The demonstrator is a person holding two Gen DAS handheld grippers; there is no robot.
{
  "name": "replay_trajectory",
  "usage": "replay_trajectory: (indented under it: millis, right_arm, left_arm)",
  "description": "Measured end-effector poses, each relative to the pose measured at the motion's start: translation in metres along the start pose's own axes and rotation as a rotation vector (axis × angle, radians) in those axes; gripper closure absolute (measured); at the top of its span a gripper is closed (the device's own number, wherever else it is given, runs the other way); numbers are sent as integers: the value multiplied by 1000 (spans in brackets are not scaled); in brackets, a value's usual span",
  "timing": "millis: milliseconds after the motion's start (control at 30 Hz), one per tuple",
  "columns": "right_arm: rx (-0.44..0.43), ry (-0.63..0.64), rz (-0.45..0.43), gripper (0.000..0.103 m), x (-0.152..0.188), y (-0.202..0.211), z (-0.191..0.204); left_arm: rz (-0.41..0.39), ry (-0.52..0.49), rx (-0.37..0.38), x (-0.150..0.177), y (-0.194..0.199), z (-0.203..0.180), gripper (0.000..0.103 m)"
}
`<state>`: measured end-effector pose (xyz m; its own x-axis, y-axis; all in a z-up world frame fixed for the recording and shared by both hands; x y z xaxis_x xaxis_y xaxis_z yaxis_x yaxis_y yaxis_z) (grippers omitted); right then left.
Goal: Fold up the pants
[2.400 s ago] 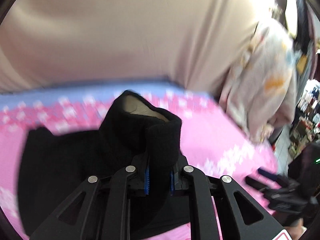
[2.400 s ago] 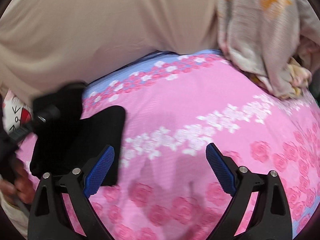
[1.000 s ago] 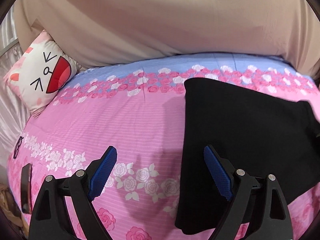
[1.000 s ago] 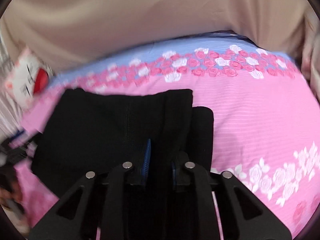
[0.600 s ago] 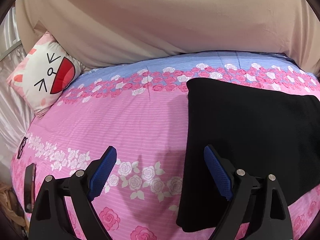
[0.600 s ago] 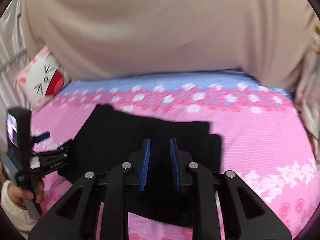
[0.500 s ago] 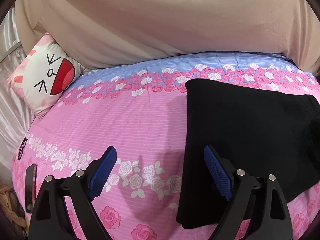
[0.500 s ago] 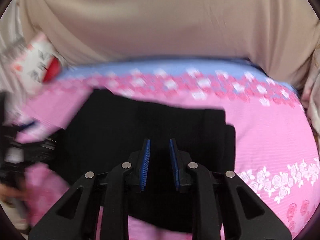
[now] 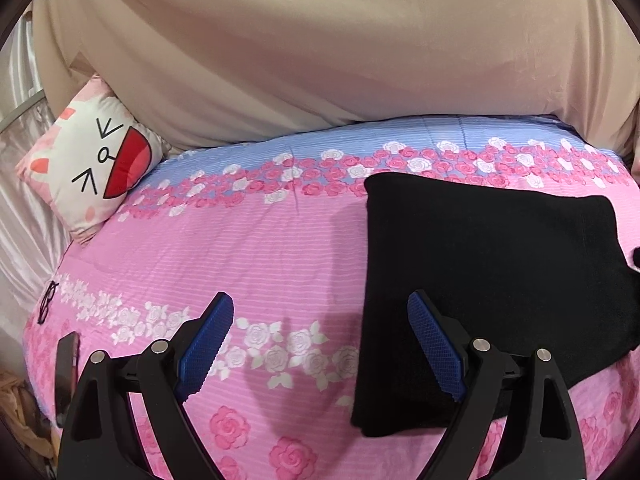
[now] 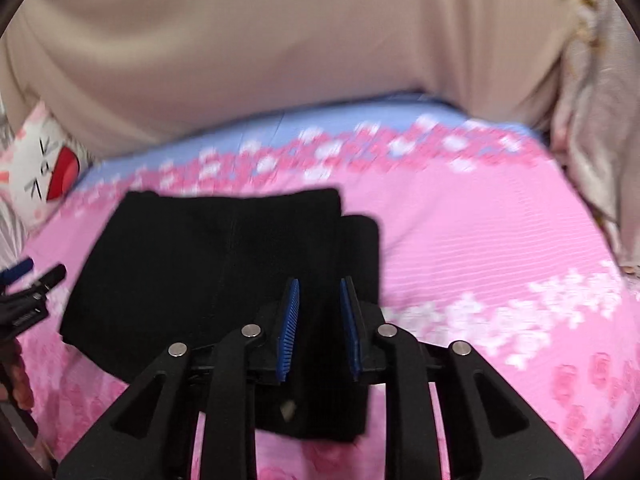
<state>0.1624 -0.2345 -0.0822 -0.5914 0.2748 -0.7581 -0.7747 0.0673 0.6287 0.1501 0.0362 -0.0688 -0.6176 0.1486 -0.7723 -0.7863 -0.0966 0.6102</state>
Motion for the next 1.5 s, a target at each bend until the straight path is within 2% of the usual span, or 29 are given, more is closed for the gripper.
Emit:
replay_trajectory:
  millis: [100,200,333,400,433,500,633,700,767,800,900,1033,1133,1200,1300,1333,1367,1400,1467,1500]
  right_arm:
    - [-57,-48,7,43,0,16,-11]
    - [-54,-34,41,43,10,13,-12]
    - [-116,-35,84,43,23,-2,4]
    - [-137,-15,101,46,29,-11,15]
    - [-142,-1,111,53,32,-18,20]
    - [-132,26,105,77,34,-18,28]
    - [-88,60,0,89,9,17,30]
    - [-74,60,4,89,7,19,23]
    - [-54,55,92,86,26,-11,11]
    - [-49,41,97,86,34,-19,8]
    - [-54,10,44,82,24,3,9]
    - [-5,34,-55,81,3,43,14]
    - [-52,80,-69,81,-17,45,36]
    - [-78,127,-55,81,-27,28,51]
    - [-68,166,42,82,-37,-37,58]
    - [-32,160,90,85,-37,-67,47]
    - [14,140,131,85,-35,-92,32]
    - [-7,83,144,85,-34,-105,19]
    - [-44,-24,143,87,-39,-102,6]
    - [-32,-44,127,87,-42,-93,4]
  left_arm:
    - [9,36,38,1,5,3,16]
    - [15,43,60,5,9,-1,16]
    - [12,22,68,9,13,-8,16]
    - [18,20,74,11,14,-8,16]
    - [22,22,74,12,13,-9,16]
    - [32,32,72,13,11,-7,16]
    - [19,40,72,9,15,-3,16]
    - [10,36,60,8,15,-2,16]
    - [21,40,68,10,12,-3,16]
    - [30,40,69,11,10,-4,16]
    - [37,29,71,13,12,-6,16]
    - [21,30,83,13,19,-7,16]
    - [22,38,96,14,20,-8,16]
    - [25,37,96,15,21,-11,16]
    - [26,15,92,19,23,-13,16]
    - [24,6,81,20,24,-12,16]
    - [22,3,76,20,24,-10,16]
    - [19,2,70,21,25,-8,16]
    - [21,4,62,21,23,-2,16]
    - [23,5,62,22,22,-1,16]
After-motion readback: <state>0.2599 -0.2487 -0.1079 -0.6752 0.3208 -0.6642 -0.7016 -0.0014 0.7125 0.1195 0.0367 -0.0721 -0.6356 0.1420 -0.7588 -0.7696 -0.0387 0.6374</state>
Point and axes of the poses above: each gripper's, at about its wrist camera, not at the fingertips, and y roughly against the way its jaws point, z to its left, x to its underside, the point moved 6 cm from there along -y, roughly the way its jaws point, and after that the axes turned 5 degrees about -z, right-handed, at the moved point
